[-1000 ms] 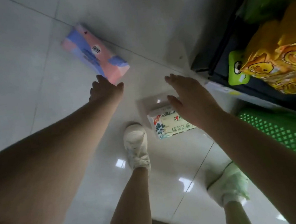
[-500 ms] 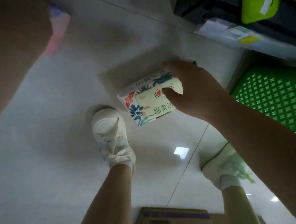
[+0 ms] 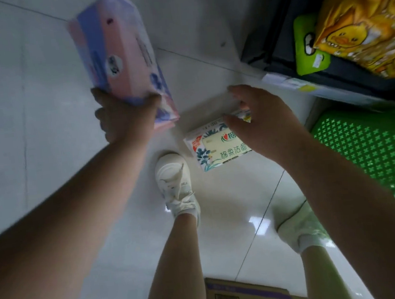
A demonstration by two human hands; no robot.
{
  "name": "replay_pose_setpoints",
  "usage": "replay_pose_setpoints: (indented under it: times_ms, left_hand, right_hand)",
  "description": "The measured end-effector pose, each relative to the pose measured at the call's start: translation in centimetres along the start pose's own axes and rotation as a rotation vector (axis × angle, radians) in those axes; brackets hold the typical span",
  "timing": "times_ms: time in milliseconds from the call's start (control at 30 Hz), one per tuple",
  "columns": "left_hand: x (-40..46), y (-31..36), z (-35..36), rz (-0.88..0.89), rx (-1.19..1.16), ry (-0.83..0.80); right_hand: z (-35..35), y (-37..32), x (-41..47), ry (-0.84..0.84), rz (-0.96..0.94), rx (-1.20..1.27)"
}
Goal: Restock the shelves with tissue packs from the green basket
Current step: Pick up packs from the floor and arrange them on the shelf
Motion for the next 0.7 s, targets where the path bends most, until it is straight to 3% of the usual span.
replay_pose_setpoints:
  times_ms: [233, 367, 700]
  left_hand:
    - [-14.4, 0.1, -6.8, 0.225, -0.23, -0.06]
    - [-21.4, 1.0, -11.2, 0.346, -0.319, -0.052]
    - [-35.8, 2.0, -25.8, 0.565, -0.299, 0.008]
  right_hand:
    - [-5.1, -5.8, -5.1, 0.077, -0.076, 0.114]
    - [-8.8, -9.2, -9.9, 0.06, -0.123, 0.299]
    - [-17.2, -19.7, -25.9, 0.138, -0.218, 0.573]
Point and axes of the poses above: each hand's wrist, its own x-axis towards the middle knuckle, its own z-axis out of the palm, y = z × x, the point moved 1 cm from there along x, towards the middle knuckle, and after that the axes turned 15 degrees about x, right-handed, at the moved point
